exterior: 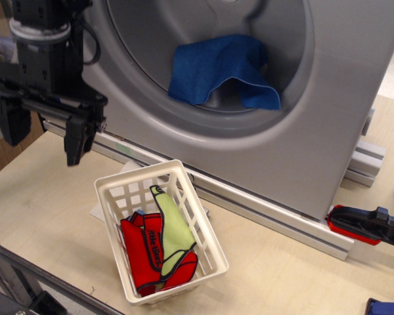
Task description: Take clothes out of laundry machine
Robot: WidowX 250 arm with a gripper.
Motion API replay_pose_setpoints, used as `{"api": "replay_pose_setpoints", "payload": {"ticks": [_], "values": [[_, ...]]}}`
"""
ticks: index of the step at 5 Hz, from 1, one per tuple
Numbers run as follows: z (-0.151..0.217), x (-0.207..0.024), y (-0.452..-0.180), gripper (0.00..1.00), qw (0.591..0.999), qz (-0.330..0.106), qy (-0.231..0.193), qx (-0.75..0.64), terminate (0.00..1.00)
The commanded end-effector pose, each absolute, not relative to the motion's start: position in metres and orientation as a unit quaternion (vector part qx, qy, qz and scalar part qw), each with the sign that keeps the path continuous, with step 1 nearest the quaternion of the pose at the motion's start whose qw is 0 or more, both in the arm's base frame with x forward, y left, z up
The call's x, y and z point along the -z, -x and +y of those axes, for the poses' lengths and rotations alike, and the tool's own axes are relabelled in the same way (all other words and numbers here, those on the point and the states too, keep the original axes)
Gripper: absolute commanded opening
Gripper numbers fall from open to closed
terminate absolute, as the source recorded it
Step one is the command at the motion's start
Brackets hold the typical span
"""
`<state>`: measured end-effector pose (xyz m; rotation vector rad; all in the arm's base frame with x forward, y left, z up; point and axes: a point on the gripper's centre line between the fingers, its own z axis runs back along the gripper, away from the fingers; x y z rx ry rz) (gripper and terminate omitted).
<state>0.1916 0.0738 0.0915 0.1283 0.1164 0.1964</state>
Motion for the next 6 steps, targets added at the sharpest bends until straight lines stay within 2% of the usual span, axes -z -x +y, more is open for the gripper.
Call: {"api": "replay_pose_setpoints", "payload": {"ticks": [1, 2, 3, 4, 6], "values": [[0.058, -0.085, -0.253, 1.00, 0.983, -0.109, -0.051, -0.138, 0.00], [0.045, -0.093, -0.277, 1.00, 0.970, -0.175, -0.056, -0.159, 0.00], [0.031, -0.108, -0.295, 1.00, 0.958, -0.231, -0.006, -0.169, 0.00], [0.021, -0.129, -0.312, 1.00, 0.946, -0.268, 0.029, -0.183, 0.00], [0.008, -0.151, -0.339, 1.00, 0.932, -0.313, 0.070, -0.170, 0.00]]}}
